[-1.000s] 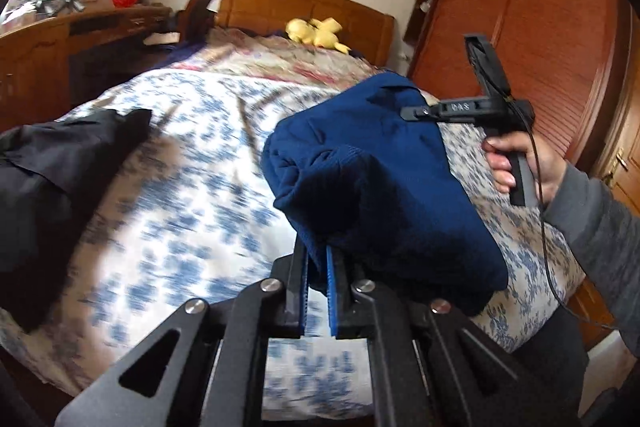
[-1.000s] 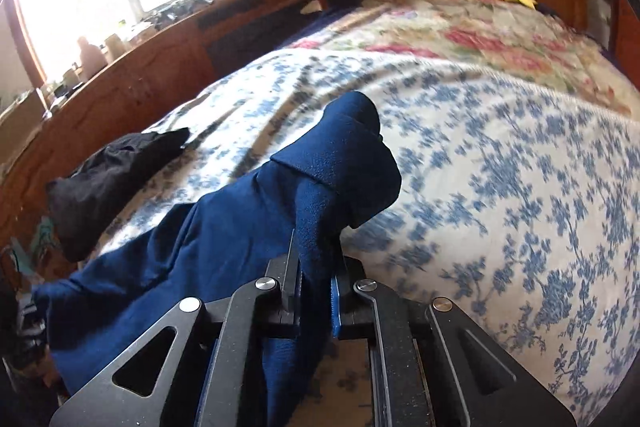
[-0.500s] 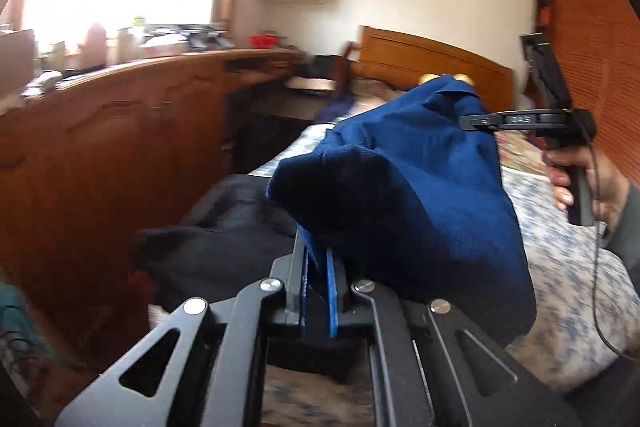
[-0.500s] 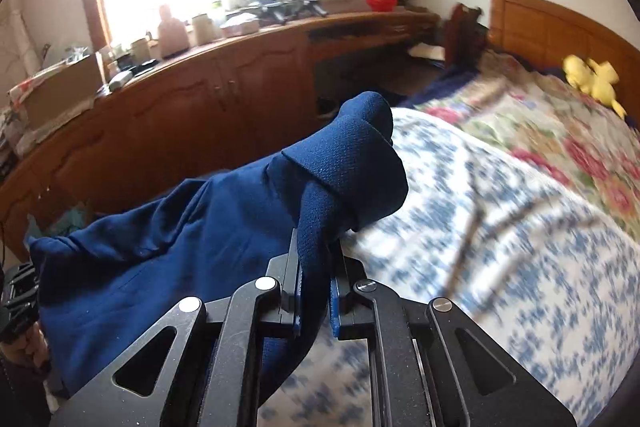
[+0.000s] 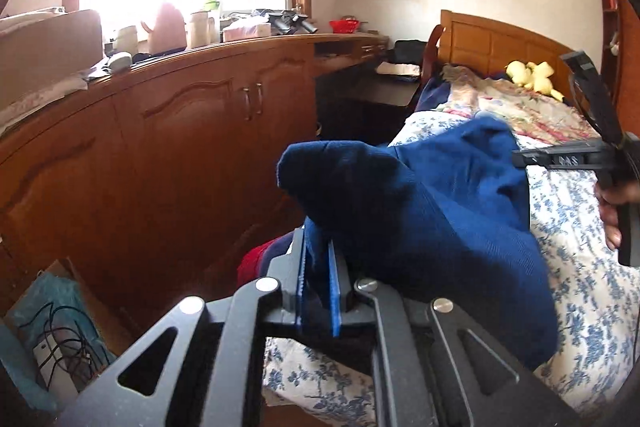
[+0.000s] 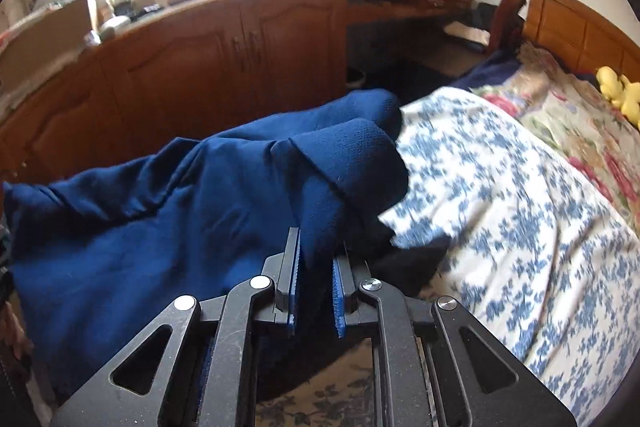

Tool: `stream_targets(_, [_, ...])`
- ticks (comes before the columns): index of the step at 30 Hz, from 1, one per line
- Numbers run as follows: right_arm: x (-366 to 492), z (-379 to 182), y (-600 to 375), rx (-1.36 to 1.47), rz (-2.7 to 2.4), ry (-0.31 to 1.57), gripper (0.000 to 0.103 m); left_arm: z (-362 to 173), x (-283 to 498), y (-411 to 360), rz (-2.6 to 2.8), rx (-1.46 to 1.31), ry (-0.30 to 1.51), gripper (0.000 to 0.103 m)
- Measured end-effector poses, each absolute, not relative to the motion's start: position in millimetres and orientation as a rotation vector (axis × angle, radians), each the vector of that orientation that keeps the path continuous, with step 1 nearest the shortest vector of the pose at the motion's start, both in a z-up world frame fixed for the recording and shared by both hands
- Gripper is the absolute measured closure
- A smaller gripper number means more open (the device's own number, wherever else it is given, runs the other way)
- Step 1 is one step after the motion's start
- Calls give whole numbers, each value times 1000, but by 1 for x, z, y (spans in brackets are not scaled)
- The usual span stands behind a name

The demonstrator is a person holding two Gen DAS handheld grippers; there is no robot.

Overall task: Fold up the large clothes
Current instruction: 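Carry the bundle to the bed edge by the desk and open the left tool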

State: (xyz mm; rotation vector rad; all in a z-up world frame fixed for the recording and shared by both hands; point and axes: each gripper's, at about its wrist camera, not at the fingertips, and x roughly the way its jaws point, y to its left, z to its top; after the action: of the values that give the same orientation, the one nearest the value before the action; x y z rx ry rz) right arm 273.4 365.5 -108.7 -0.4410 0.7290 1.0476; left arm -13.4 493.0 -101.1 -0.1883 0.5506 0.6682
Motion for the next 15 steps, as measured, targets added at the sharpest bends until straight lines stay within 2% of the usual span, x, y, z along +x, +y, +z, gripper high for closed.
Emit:
stream_targets(2, [272, -111, 355, -437, 1072, 712, 78, -97, -18, 490, 669, -178, 543, 90])
stream_targets(11, [233, -93, 282, -428, 1143, 627, 71, -56, -34, 447, 652, -114, 492, 72])
stream_targets(15, [219, -72, 232, -360, 1137, 590, 65, -37, -27, 416, 579, -92, 474, 68])
